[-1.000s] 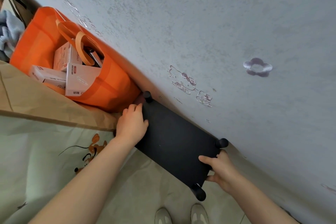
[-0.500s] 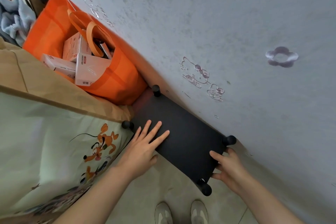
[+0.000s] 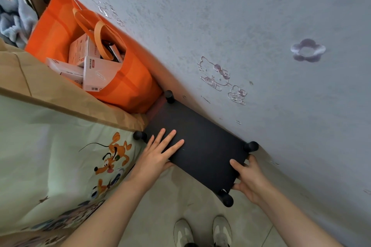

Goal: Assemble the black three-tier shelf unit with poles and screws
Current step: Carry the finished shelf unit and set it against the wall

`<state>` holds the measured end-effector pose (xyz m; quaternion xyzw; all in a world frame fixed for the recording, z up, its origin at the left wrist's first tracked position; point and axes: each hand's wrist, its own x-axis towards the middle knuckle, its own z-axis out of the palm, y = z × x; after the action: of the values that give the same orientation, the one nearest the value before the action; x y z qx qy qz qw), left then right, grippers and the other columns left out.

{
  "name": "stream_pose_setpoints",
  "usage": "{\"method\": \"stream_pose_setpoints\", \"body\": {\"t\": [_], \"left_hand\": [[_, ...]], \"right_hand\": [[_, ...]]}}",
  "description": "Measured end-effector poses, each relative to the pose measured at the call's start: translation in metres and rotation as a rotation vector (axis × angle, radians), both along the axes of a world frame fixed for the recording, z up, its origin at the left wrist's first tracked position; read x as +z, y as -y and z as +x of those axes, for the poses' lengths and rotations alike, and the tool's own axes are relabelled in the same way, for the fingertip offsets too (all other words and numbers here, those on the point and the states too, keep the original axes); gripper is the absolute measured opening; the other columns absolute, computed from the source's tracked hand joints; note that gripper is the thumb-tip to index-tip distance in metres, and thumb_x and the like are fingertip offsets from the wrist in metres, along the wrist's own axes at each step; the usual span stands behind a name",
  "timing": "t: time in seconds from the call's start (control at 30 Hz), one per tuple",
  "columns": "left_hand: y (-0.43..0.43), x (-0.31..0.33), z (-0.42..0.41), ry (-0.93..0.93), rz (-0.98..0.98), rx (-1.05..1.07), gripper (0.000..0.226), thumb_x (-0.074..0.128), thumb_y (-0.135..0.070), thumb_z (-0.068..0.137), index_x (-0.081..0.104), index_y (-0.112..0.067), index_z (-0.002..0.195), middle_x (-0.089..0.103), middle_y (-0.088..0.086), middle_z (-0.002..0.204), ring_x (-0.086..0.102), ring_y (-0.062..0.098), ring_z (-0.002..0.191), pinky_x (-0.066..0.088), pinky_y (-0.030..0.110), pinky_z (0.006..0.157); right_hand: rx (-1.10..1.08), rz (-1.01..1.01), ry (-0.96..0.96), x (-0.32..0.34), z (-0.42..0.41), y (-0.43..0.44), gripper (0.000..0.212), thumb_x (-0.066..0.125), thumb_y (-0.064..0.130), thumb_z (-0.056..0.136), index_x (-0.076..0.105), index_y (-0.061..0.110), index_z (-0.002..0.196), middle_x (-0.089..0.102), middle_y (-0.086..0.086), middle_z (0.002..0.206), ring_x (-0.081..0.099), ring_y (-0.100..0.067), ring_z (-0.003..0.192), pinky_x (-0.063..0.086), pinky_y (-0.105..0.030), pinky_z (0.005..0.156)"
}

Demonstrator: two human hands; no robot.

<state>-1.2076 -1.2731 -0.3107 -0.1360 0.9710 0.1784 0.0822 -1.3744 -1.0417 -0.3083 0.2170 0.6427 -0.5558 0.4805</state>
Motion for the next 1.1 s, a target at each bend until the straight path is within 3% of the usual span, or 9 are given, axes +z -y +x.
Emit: {"method": "stream_pose_setpoints", "body": {"t": [0.1, 0.23, 0.37, 0.53, 0.63, 0.77, 0.9, 1.1], "left_hand": [[-0.001, 0.000, 0.002, -0.010, -0.015, 0.005, 0.082, 0.089, -0.027, 0.071, 0.055, -0.018, 0.145, 0.047, 0.015, 0.153, 0.036, 0.042, 0.141, 0.031, 0.060, 0.108], [-0.003, 0.004, 0.001, 0.006, 0.019, 0.010, 0.080, 0.088, -0.023, 0.074, 0.053, -0.019, 0.146, 0.041, 0.013, 0.156, 0.026, 0.039, 0.144, 0.029, 0.060, 0.112], [-0.008, 0.006, 0.001, 0.054, 0.050, 0.063, 0.078, 0.072, -0.025, 0.093, 0.029, -0.033, 0.157, 0.007, -0.005, 0.165, -0.006, 0.024, 0.153, 0.003, 0.046, 0.124], [-0.019, 0.008, 0.000, 0.118, 0.008, 0.136, 0.079, 0.058, -0.019, 0.100, 0.011, -0.038, 0.161, -0.008, -0.010, 0.168, -0.019, 0.019, 0.154, -0.012, 0.040, 0.122], [-0.025, 0.008, -0.003, 0.134, 0.000, 0.179, 0.080, 0.056, -0.017, 0.100, 0.009, -0.035, 0.161, -0.007, -0.008, 0.169, -0.020, 0.017, 0.153, -0.012, 0.040, 0.122], [-0.028, 0.010, -0.002, 0.145, 0.024, 0.205, 0.080, 0.054, -0.012, 0.099, 0.009, -0.032, 0.162, -0.005, -0.007, 0.170, -0.018, 0.018, 0.154, -0.010, 0.039, 0.123], [-0.027, 0.016, 0.003, 0.154, 0.045, 0.208, 0.076, 0.050, -0.009, 0.099, 0.013, -0.030, 0.162, -0.002, -0.006, 0.170, -0.014, 0.019, 0.156, -0.004, 0.040, 0.126], [-0.033, 0.034, 0.015, 0.215, 0.080, 0.184, 0.068, 0.044, -0.011, 0.102, 0.016, -0.028, 0.162, 0.000, -0.006, 0.170, -0.009, 0.020, 0.157, 0.005, 0.037, 0.127]], "right_hand": [[0.011, -0.008, 0.007, 0.002, 0.000, 0.000, 0.039, 0.057, 0.008, 0.099, 0.039, 0.032, 0.124, 0.060, 0.000, 0.116, 0.063, -0.024, 0.102, 0.060, -0.052, 0.058], [0.007, -0.004, -0.008, 0.003, 0.005, -0.005, 0.043, 0.060, 0.013, 0.098, 0.040, 0.034, 0.129, 0.062, -0.002, 0.121, 0.064, -0.027, 0.107, 0.060, -0.058, 0.067], [0.005, 0.019, -0.009, 0.002, 0.007, -0.007, 0.039, 0.064, 0.016, 0.096, 0.047, 0.027, 0.129, 0.064, -0.004, 0.119, 0.066, -0.029, 0.107, 0.061, -0.051, 0.066], [0.012, 0.059, -0.034, 0.006, 0.001, -0.003, 0.014, 0.058, 0.009, 0.098, 0.058, 0.017, 0.110, 0.069, -0.006, 0.111, 0.069, -0.026, 0.100, 0.060, -0.036, 0.059], [0.041, 0.078, -0.066, 0.007, -0.001, -0.007, 0.013, 0.055, 0.009, 0.100, 0.061, 0.012, 0.111, 0.069, -0.008, 0.111, 0.068, -0.025, 0.101, 0.059, -0.035, 0.069], [0.072, 0.138, -0.100, 0.007, -0.001, -0.016, 0.029, 0.053, 0.010, 0.101, 0.056, 0.005, 0.129, 0.068, -0.008, 0.114, 0.067, -0.024, 0.104, 0.052, -0.044, 0.094], [0.085, 0.187, -0.148, 0.014, 0.004, -0.021, 0.036, 0.054, 0.011, 0.100, 0.050, 0.006, 0.136, 0.063, -0.011, 0.122, 0.065, -0.025, 0.110, 0.051, -0.040, 0.091], [0.235, 0.269, -0.334, 0.037, 0.025, -0.022, 0.030, 0.054, 0.009, 0.098, 0.052, 0.008, 0.128, 0.062, -0.007, 0.111, 0.061, -0.024, 0.108, 0.050, -0.042, 0.094]]}}
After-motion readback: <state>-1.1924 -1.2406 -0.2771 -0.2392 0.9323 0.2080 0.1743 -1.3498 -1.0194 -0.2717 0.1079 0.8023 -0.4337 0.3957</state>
